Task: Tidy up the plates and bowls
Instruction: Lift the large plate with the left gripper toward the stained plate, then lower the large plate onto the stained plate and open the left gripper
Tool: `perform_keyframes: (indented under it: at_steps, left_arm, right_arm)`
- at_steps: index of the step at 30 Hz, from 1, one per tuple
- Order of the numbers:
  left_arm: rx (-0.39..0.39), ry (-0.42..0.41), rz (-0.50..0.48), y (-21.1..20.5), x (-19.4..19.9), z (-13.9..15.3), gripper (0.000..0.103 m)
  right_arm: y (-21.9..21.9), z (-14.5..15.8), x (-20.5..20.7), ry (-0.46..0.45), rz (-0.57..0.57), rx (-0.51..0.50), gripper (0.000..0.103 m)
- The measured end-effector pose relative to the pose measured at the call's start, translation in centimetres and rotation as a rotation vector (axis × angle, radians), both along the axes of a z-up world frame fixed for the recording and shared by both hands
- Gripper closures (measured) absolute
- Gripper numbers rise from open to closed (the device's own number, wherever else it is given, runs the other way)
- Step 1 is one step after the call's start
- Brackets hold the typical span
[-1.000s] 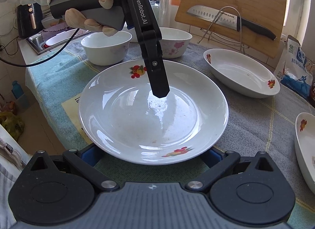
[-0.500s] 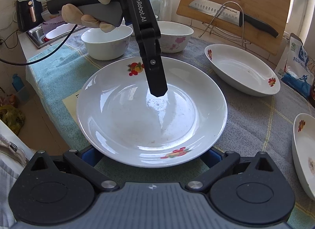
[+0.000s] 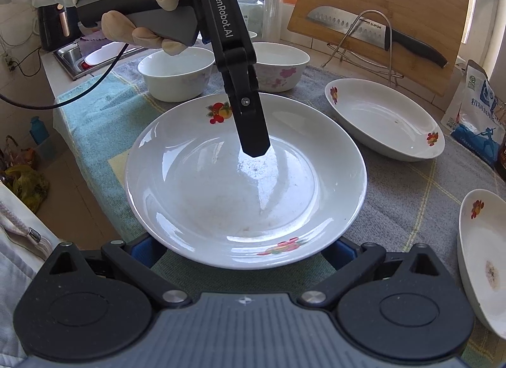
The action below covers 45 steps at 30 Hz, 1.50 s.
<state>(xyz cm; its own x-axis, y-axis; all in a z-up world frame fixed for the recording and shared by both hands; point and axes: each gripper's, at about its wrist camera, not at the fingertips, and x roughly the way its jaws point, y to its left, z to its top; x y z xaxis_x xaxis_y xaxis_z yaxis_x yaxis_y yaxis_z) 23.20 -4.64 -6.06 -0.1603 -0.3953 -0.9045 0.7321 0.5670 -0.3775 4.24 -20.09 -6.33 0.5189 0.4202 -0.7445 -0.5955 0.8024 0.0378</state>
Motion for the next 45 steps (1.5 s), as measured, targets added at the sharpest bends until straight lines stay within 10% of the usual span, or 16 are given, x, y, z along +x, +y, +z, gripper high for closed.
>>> perform_keyframes:
  at_steps: [45]
  left_arm:
    - [-0.073,-0.058,-0.264,-21.4,0.8,3.2,0.008]
  right_arm:
    - [-16.2,1.8,-0.7,-0.055,-0.300,-0.016,0.000]
